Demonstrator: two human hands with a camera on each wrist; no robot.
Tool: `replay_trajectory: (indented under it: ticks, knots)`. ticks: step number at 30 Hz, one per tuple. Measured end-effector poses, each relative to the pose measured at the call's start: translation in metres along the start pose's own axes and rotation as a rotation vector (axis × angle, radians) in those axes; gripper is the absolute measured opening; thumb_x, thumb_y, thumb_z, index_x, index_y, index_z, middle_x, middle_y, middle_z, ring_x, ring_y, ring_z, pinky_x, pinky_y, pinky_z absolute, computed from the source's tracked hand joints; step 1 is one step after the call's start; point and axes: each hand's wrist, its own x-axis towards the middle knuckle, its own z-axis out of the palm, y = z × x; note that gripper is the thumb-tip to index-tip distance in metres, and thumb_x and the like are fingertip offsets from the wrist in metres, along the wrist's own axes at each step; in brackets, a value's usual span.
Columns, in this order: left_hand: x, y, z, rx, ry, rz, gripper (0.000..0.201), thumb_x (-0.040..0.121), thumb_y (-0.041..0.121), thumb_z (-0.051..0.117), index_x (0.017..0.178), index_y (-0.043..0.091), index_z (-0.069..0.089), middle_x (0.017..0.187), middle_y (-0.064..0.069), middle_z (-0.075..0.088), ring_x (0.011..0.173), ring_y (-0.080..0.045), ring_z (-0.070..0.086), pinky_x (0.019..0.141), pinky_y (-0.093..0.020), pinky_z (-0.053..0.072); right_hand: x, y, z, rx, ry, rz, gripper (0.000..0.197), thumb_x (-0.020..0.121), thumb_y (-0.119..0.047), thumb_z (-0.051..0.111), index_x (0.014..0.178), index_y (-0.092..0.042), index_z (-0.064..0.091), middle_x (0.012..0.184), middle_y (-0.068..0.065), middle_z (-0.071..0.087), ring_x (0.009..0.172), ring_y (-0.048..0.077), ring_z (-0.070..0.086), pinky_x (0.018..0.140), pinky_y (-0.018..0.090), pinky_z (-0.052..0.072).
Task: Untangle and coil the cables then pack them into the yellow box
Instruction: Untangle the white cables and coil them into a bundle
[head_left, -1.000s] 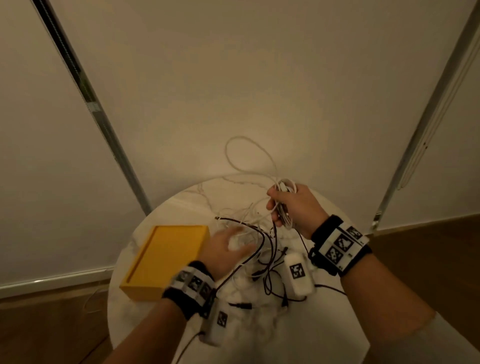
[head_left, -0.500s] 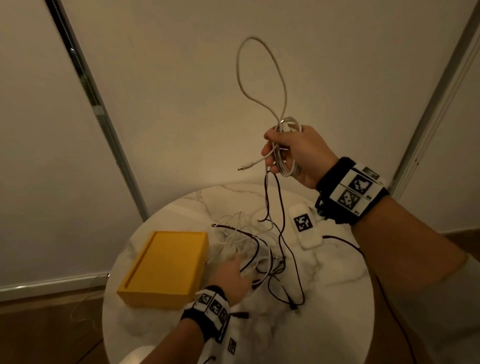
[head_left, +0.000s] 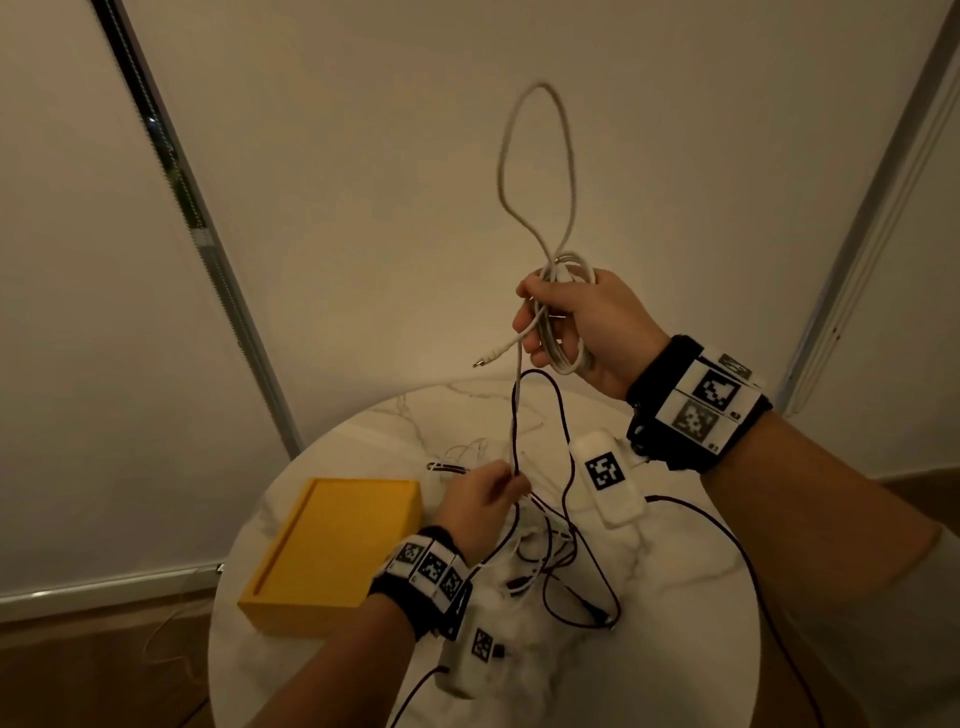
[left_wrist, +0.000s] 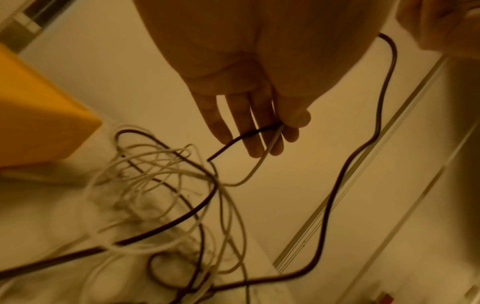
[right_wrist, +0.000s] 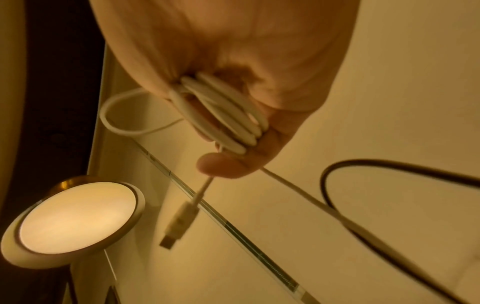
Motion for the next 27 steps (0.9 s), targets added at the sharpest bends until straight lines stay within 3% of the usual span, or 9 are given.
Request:
replay_trajectory:
  ticks: [3,5,9,12,15,18,21,23,27]
  knots:
    - [-0.010,-0.022,0.014,0.049,-0.026,-0.033,0.014,0.101,0.025,0.055,0.101,0.019,0.067,0.095,0.007,0.068,0.088,-0.006,0.063,0.080,-0.018,0.050,-0.001,0.006,-0.007,0.023,0.072,-0.061,0.016,0.103,-0.013,0.053,0.093,-0.004,0.062,0.072,0.013,0.065,0.055,0.023,0.059,0.050,0.031,0.050]
    - [-0.016,-0.036,0.018,0.013,-0.022,-0.066,0.023,0.103,0.018,0.050,0.119,0.016,0.066,0.111,0.007,0.068,0.103,-0.004,0.062,0.088,-0.009,0.045,-0.002,0.005,-0.010,0.072,0.116,-0.094,0.016,0.104,-0.013,0.052,0.093,-0.004,0.061,0.072,0.014,0.065,0.054,0.023,0.058,0.050,0.031,0.050]
    - [-0.023,-0.065,0.022,0.204,-0.132,-0.122,0.031,0.106,0.018,0.042,0.132,0.016,0.059,0.128,-0.004,0.065,0.120,-0.017,0.059,0.100,-0.022,0.045,0.000,-0.006,-0.017,0.157,0.145,-0.163,0.018,0.104,-0.012,0.050,0.093,-0.004,0.060,0.072,0.013,0.064,0.055,0.023,0.058,0.050,0.030,0.049]
    - [-0.025,-0.072,0.023,0.418,-0.310,-0.084,0.043,0.103,0.007,0.040,0.144,0.018,0.047,0.149,-0.004,0.049,0.137,-0.018,0.044,0.114,-0.026,0.035,0.002,-0.013,-0.021,0.141,0.130,-0.179,0.019,0.105,-0.012,0.049,0.092,-0.004,0.060,0.074,0.014,0.064,0.055,0.022,0.058,0.051,0.030,0.049]
    - [-0.027,-0.072,0.022,0.506,-0.354,-0.072,0.044,0.103,0.015,0.043,0.147,0.020,0.041,0.160,0.000,0.029,0.149,-0.017,0.022,0.120,-0.031,0.025,0.005,-0.017,-0.025,0.144,0.143,-0.173,0.019,0.104,-0.013,0.049,0.093,-0.004,0.060,0.074,0.014,0.064,0.056,0.022,0.059,0.051,0.030,0.049]
    - [-0.036,-0.063,0.022,0.536,-0.342,-0.086,0.056,0.098,0.026,0.052,0.151,0.023,0.034,0.162,0.002,0.026,0.149,-0.016,0.023,0.120,-0.032,0.026,0.006,-0.015,-0.024,0.082,0.133,-0.117,0.018,0.104,-0.013,0.050,0.093,-0.003,0.061,0.073,0.013,0.065,0.055,0.022,0.059,0.051,0.032,0.052]
    - [-0.039,-0.044,0.014,0.322,-0.126,-0.075,0.067,0.087,0.035,0.060,0.149,0.031,0.035,0.152,0.007,0.040,0.139,-0.013,0.038,0.114,-0.030,0.034,0.004,-0.008,-0.018,-0.005,0.090,-0.051,0.019,0.104,-0.012,0.051,0.091,-0.003,0.062,0.072,0.014,0.065,0.055,0.024,0.059,0.051,0.032,0.052]
    - [-0.033,-0.027,0.008,0.071,0.028,-0.054,0.071,0.084,0.039,0.059,0.150,0.032,0.033,0.150,0.010,0.041,0.138,-0.011,0.038,0.111,-0.028,0.033,0.000,-0.004,-0.014,-0.044,0.058,-0.007,0.019,0.103,-0.011,0.052,0.090,-0.002,0.062,0.072,0.015,0.064,0.055,0.024,0.059,0.050,0.032,0.052]
    - [-0.011,0.006,0.007,-0.157,0.001,0.006,0.070,0.091,0.061,0.052,0.152,0.043,0.024,0.154,0.018,0.032,0.139,-0.004,0.031,0.115,-0.033,0.029,-0.009,-0.002,0.002,-0.038,-0.080,0.071,0.018,0.103,-0.012,0.052,0.092,-0.002,0.062,0.071,0.014,0.065,0.053,0.022,0.059,0.049,0.031,0.053]
